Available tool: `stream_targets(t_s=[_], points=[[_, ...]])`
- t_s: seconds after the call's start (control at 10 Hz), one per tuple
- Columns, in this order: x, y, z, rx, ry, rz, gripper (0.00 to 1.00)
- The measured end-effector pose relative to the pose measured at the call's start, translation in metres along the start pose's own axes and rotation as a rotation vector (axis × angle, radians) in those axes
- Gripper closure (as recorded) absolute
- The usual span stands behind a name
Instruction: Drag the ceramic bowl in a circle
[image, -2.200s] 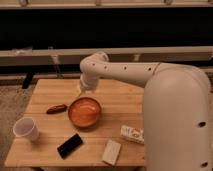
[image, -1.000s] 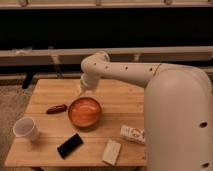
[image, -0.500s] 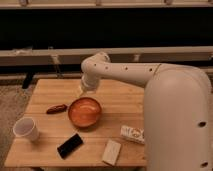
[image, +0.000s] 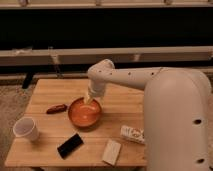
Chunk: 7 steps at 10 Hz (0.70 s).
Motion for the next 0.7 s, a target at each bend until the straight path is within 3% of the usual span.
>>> stream_targets(t_s=[0.7], points=[[0.029, -0.007, 0.05, 0.006, 0.103, 0.05, 0.35]])
